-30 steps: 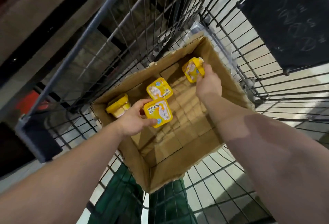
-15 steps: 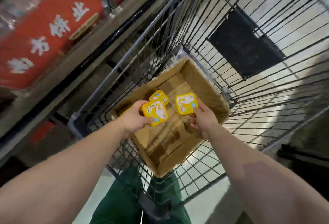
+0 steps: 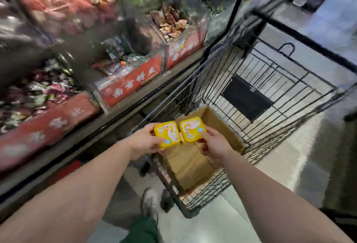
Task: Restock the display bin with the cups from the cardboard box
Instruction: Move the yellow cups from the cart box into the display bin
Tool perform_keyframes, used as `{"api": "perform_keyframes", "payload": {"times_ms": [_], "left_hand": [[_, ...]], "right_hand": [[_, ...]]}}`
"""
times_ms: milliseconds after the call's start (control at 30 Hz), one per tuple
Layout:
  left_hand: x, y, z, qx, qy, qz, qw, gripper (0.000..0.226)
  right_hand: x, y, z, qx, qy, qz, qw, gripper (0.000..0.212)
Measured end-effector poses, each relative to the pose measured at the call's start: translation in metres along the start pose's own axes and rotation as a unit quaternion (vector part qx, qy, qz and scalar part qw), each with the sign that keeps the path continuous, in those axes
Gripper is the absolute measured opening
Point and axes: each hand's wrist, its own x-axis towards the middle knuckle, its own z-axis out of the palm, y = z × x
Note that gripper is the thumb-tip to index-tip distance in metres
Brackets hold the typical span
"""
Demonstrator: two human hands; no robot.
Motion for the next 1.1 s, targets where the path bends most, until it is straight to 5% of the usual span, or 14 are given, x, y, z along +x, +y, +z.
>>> {"api": "perform_keyframes", "payload": {"times_ms": [500, 833, 1100], "left_hand": [[-0.3, -0.097, -0.129, -0.151, 0.272, 0.096, 0.945, 0.047], [-0.516, -0.243, -0.293, -0.284, 0.453, 0.158, 0.831, 0.041], [-0.693, -0.357, -0.436, -0.304, 0.525, 0.147, 0.781, 0.03]], "right_hand": [[-0.195, -0.007, 0.211, -0.099, -0.258, -0.092, 0.957, 0.018], [-0.357, 0.067, 0.485, -0.192, -0.407, -0.129, 0.883, 0.013], [-0.51, 0.153, 0.692, -0.207, -0.485, -0.1, 0.844, 0.012]]}}
